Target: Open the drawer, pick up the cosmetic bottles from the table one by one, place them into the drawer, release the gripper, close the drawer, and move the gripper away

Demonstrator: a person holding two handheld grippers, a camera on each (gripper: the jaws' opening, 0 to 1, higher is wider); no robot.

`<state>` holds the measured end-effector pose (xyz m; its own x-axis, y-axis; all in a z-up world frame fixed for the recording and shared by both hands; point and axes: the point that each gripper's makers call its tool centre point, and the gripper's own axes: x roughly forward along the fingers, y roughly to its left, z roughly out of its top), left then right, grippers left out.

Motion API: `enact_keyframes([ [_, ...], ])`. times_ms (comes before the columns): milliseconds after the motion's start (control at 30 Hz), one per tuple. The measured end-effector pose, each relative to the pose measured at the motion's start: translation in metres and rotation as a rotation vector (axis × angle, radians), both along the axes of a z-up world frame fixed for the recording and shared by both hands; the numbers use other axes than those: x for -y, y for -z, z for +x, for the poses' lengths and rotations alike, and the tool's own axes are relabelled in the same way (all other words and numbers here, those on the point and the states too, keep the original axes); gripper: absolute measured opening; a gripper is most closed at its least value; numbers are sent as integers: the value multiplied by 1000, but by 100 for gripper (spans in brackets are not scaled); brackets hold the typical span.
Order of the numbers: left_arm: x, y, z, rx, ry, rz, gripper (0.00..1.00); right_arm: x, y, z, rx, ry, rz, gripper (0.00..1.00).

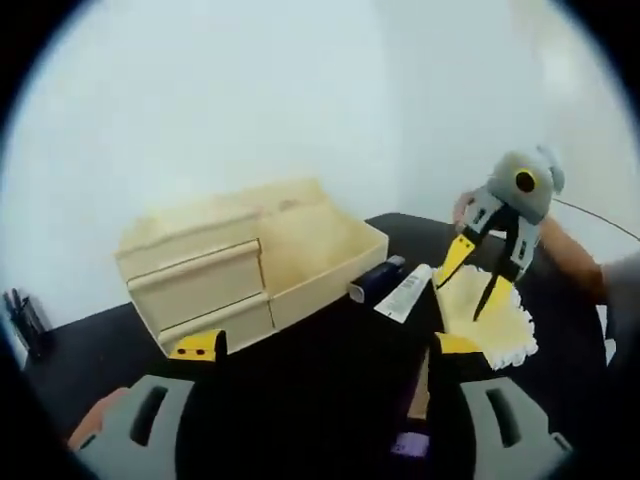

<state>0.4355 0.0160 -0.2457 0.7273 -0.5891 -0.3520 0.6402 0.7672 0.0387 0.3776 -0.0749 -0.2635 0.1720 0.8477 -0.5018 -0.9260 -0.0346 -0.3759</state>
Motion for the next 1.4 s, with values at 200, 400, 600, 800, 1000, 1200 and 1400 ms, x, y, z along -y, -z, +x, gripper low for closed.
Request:
enact_keyframes([
  [200, -8, -7, -8, 26, 86, -15, 73, -24, 6, -22, 60, -62, -48, 25],
  [400, -14, -25, -4, 51, 63, -163, 71, -36, 26, -24, 223, -68, -163, 25],
  [600, -21, -27, 3, 60, 46, -153, 71, -41, 41, -20, 338, -60, -256, 25],
  [800, -27, -30, 14, 63, 45, -127, 71, -42, 51, -11, 424, -46, -308, 25],
  [1000, -45, -40, 33, 63, 34, -120, 71, -47, 37, -4, 484, -17, -250, 23],
  [1200, -50, -43, 39, 60, 32, -126, 71, -50, 40, -1, 447, -10, -221, 20],
  [1400, -55, -46, 46, 62, 34, -114, 71, -58, 49, 6, 448, -50, -285, 20],
])
